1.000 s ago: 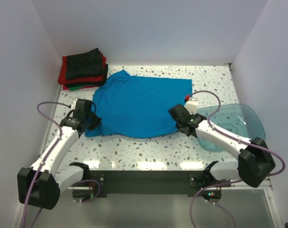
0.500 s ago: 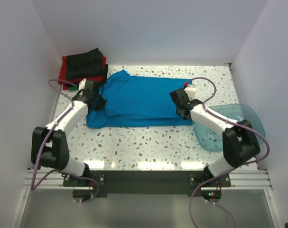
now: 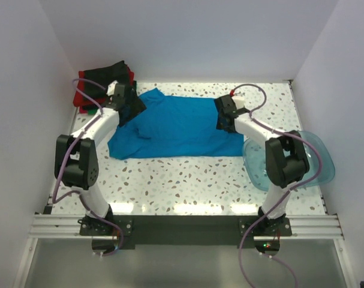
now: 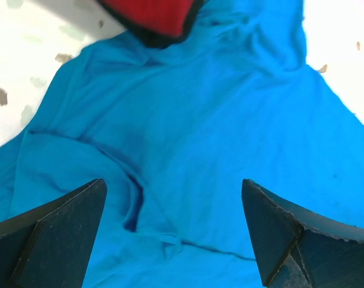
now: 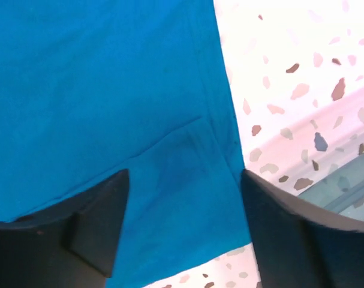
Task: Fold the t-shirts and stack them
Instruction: Fold the tshirt
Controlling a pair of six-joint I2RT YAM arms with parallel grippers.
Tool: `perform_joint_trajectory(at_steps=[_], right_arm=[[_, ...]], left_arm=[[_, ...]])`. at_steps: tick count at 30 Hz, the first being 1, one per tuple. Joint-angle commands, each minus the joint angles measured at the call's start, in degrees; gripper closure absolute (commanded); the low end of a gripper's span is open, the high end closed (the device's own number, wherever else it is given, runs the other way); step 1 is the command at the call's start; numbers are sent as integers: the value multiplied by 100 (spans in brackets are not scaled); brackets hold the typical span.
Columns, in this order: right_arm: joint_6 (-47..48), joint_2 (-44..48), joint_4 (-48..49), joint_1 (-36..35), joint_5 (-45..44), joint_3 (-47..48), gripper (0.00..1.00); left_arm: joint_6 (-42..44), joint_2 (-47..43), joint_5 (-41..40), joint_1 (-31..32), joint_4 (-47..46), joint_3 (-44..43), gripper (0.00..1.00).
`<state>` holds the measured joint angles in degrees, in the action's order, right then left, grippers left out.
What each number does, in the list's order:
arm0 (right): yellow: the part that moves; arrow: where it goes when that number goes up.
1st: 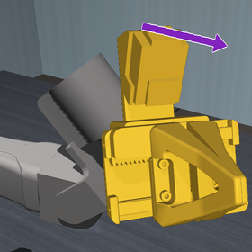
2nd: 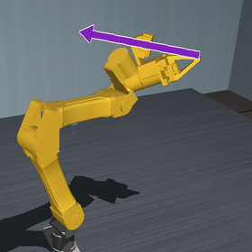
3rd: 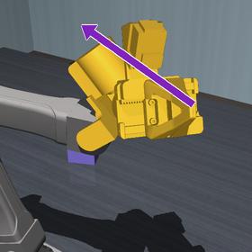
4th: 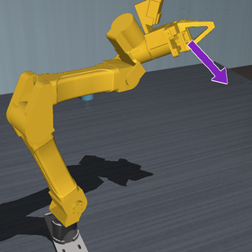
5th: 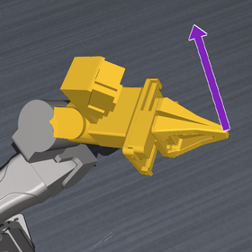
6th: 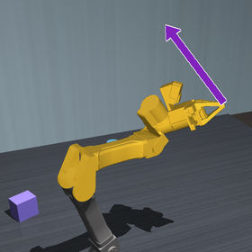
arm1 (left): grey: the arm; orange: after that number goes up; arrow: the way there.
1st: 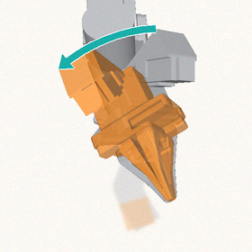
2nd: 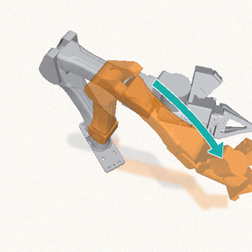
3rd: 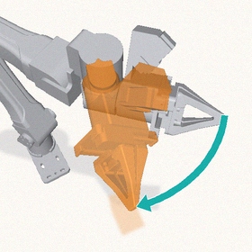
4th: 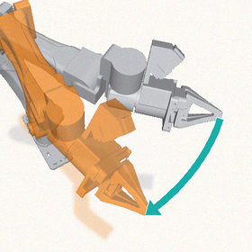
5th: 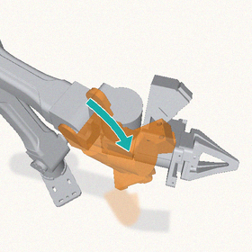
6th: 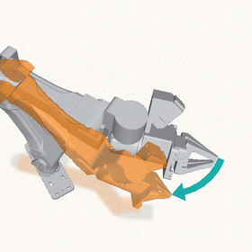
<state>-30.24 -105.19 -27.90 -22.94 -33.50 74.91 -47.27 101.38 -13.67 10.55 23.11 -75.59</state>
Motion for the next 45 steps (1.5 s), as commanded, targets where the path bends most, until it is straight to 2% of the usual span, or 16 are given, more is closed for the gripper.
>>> perform_joint_trajectory(at_steps=[1, 4, 9, 11, 14, 17, 25, 28, 29, 31, 34, 35, 38, 45], right_arm=[[203, 348, -181, -9, -70, 305, 19], [343, 708, -24, -35, 481, 25, 1], [536, 1219, 618, -316, 1827, -697, 1], [554, 1229, 750, -465, 2074, -882, 1], [484, 1036, 777, -729, 2023, -1013, 1], [326, 817, 777, -756, 1970, -1093, 1], [176, 552, 672, -747, 1601, -1190, 2], [159, 508, 637, -747, 1461, -1198, 1], [141, 499, 602, -747, 1399, -1198, 1], [132, 482, 602, -747, 1363, -1207, 2], [124, 455, 619, -747, 1337, -1260, 1], [124, 412, 610, -756, 1319, -1260, 1], [88, 341, 593, -747, 1293, -1251, 1], [80, 262, 584, -747, 1275, -1251, 1]], left_arm=[[419, -223, 180, 35, -263, -308, 0], [569, -784, 277, 184, -360, 279, 0], [709, -1340, 584, 229, -500, 1124, 0], [876, -1376, 664, 229, -632, 1257, 0], [825, -947, 620, 237, -229, 960, 0], [667, -604, 559, 237, -228, 862, 2], [385, 197, 277, 237, 26, 361, 18], [358, 478, 356, 246, 53, 256, 27], [332, 514, 383, 237, 44, 238, 36], [314, 567, 400, 237, -26, 238, 45], [288, 558, 418, 246, -88, 220, 66], [288, 549, 418, 237, -88, 194, 78], [332, 567, 418, 272, -123, 89, 100], [613, 892, 278, 509, -114, -368, 100]])
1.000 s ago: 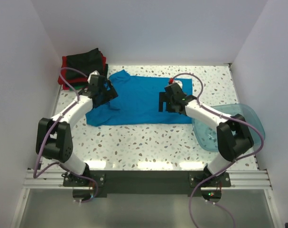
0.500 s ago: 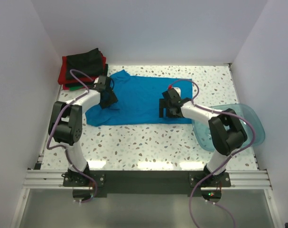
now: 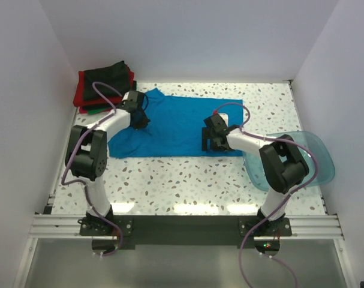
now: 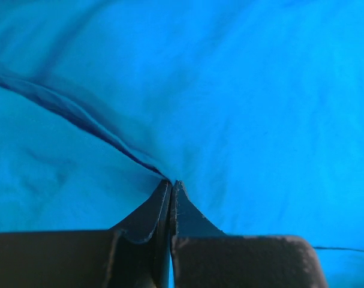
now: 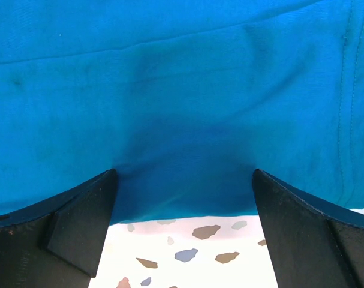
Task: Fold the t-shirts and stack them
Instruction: Fold the tshirt
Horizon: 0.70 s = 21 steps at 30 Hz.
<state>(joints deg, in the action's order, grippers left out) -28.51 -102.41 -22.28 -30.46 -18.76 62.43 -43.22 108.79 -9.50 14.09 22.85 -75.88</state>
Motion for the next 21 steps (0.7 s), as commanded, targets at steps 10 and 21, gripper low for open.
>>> perform_joint_trajectory(at_steps=[10, 21], right_arm=[[-32, -86, -66, 5, -286, 50, 1], [48, 292, -57, 5, -215, 67, 1]], left_arm=[[296, 766, -510, 244, 300, -1069, 30], [579, -893, -474, 455, -131, -88, 0]])
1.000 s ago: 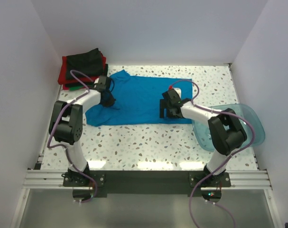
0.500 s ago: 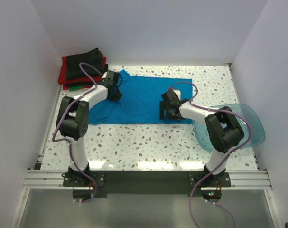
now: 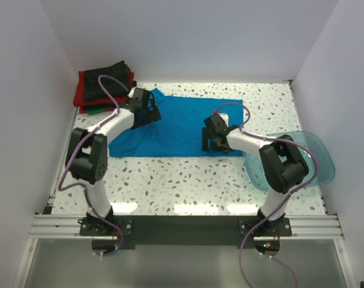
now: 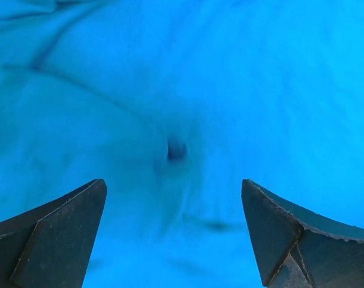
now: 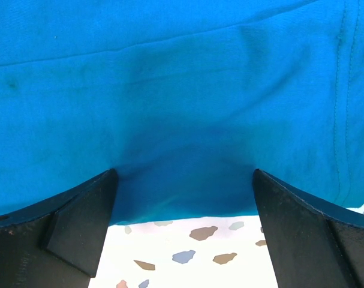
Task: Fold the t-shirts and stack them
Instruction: Fold the tshirt
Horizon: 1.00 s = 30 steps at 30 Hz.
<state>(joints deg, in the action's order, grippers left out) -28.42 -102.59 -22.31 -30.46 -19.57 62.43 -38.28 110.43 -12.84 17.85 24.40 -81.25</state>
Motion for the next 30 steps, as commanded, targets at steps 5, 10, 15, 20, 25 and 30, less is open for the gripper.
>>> perform_joint_trajectory(at_steps=[5, 10, 15, 20, 25, 30], right_arm=[[109, 441, 60, 5, -82, 32, 1], [223, 249, 270, -4, -38, -12, 1], [179, 11, 622, -4, 322, -284, 1], [57, 273, 587, -135, 489, -740, 1], [-154, 871, 473, -574, 603, -1391, 1], [-645, 1450, 262, -1075, 648, -2137, 1]], left_arm=[[-83, -1788, 98, 61, -744, 1778, 0], [14, -1298, 1245, -438, -1217, 2174, 0], [-127, -822, 1302, -695, -1404, 2473, 0], [-469, -1145, 741, -704, -798, 3079, 0], [-1240, -2435, -384, -712, 597, 3861, 0], [-1849, -3421, -623, -721, 1391, 4625, 0]])
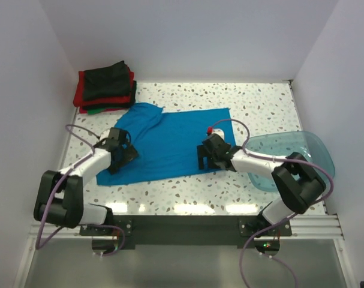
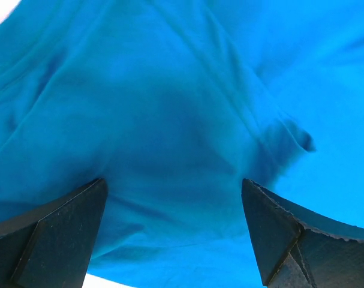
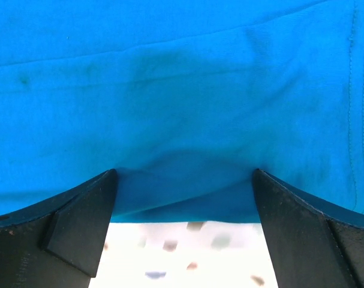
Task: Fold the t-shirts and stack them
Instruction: Fold the tshirt
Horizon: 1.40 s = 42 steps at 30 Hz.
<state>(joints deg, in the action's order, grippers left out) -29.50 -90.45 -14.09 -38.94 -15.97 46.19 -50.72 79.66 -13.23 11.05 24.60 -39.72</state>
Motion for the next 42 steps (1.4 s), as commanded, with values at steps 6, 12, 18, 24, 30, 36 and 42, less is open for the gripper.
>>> perform_joint_trajectory(at_steps=[6, 12, 18, 24, 30, 36, 42], right_arm=[[-1487, 1203, -1078, -869, 270, -1226, 1], [-2156, 2066, -1720, -1238, 470, -1647, 1], [-2578, 2690, -1992, -1327, 524, -2096, 1], [-2308, 3226, -2124, -1415, 464, -1810, 1], [-1420, 3202, -2616, -1432, -441, -139, 1], [-1033, 2623, -2485, -1205, -1813, 1109, 1], [-488, 1691, -2037, 289, -655, 1849, 1]], left_arm=[[-1019, -1275, -462, -41, 1855, 966, 0], [-984, -2058, 22, -33, 2004, 1072, 0], [-975, -2227, 207, -33, 1996, 1160, 0], [-905, -2366, 146, -33, 2381, 801, 0], [-371, -2702, 40, -24, 2174, -394, 0], [350, -940, 110, 46, 1279, -1923, 0], [940, 1471, -83, 108, 1082, -3909, 0]])
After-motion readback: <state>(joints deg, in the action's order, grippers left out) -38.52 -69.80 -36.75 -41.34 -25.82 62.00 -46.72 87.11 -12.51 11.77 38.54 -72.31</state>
